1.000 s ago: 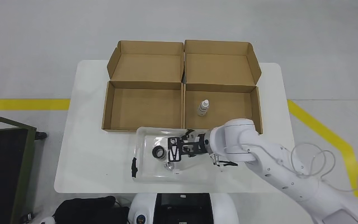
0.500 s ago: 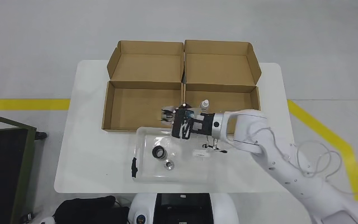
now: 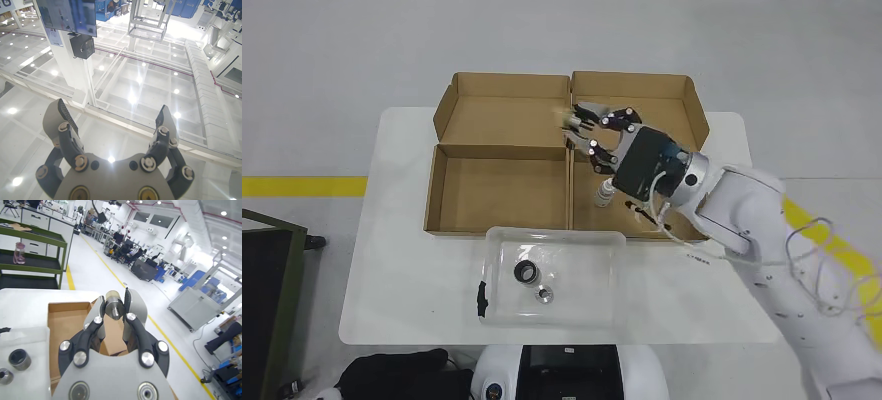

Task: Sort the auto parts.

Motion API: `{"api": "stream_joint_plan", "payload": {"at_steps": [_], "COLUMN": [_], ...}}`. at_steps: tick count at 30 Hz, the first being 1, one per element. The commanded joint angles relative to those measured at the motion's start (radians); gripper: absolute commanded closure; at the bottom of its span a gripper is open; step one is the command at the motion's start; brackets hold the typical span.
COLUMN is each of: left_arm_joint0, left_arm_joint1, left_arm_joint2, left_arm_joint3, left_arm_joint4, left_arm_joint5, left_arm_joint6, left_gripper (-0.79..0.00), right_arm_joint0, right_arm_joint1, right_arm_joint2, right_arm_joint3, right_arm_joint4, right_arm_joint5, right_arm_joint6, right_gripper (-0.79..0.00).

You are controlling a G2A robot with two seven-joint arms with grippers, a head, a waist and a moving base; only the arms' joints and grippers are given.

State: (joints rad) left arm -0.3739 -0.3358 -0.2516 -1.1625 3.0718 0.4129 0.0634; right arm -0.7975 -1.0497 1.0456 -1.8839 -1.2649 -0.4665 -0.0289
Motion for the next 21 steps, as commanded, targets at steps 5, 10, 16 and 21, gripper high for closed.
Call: {"api": "stream_joint_plan", "payload": {"at_steps": [5,10,16,21], "left_arm_joint0": [0.0,0.0,0.0,0.0], "left_arm_joint1": [0.0,0.0,0.0,0.0], "left_arm_joint2": [0.0,0.0,0.0,0.0], "left_arm_joint3": [0.0,0.0,0.0,0.0], "left_arm_joint4": [0.0,0.0,0.0,0.0], "left_arm_joint5": [0.0,0.0,0.0,0.0], "left_arm_joint6": [0.0,0.0,0.0,0.0], "left_gripper": [-0.785,-0.785,-0.785,-0.785], "right_arm_joint0": [-0.028,-0.047,-0.082,-0.112], "right_arm_joint1": [0.006,0.011,0.017,0.023], "right_arm_joint2": [0.086,0.137,0.196,0.226], "right_arm_joint3": [0.001,-0.004,-0.025,-0.045], "right_arm_joint4": [-0.008,-0.038,-0.066,-0.062], "right_arm_joint5": [0.01,-0.014,-0.018,-0.092], "right_arm_joint6": [-0.083,-0.167,-0.207,-0.246], "right_gripper": [0.0,0.0,0.0,0.0]}}
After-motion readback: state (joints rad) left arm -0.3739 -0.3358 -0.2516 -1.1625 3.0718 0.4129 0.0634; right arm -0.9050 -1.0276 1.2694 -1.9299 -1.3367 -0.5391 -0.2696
